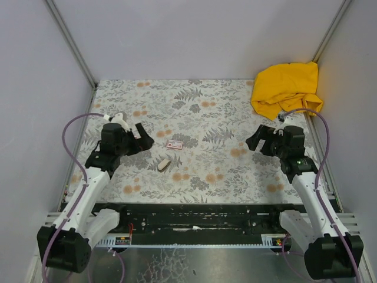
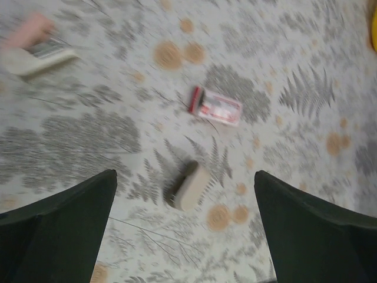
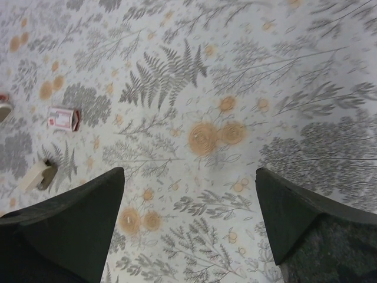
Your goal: Load the staples into the stapler
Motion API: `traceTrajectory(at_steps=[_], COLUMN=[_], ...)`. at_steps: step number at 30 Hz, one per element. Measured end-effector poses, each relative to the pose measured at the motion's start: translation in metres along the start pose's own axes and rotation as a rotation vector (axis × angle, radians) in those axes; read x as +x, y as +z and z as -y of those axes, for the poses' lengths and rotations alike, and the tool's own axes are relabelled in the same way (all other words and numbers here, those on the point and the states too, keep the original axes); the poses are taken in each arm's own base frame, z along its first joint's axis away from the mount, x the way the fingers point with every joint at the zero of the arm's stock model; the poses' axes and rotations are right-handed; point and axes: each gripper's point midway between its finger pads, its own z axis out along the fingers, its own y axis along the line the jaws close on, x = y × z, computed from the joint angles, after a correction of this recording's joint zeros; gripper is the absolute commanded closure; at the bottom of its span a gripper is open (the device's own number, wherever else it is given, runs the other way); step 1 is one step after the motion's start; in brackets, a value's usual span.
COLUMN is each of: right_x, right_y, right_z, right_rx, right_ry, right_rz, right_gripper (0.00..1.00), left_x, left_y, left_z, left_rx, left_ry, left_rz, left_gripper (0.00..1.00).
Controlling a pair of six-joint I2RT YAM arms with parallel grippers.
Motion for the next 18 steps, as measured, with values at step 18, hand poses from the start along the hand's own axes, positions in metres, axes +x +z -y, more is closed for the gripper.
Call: traceTrajectory(at_steps=[18], right_x=[0.100], right_y=[0.016], right_z=[-0.079], right_rx=[-0.371], right_ry=[-0.035], right_rz=[-0.374], right_gripper=[0.23], left_x=[0.090], left_y=[0.101], left_z=[0.055], left_rx=[0.141], left_ry=[-0.026], left_rz=[-0.352], left_gripper=[0.27])
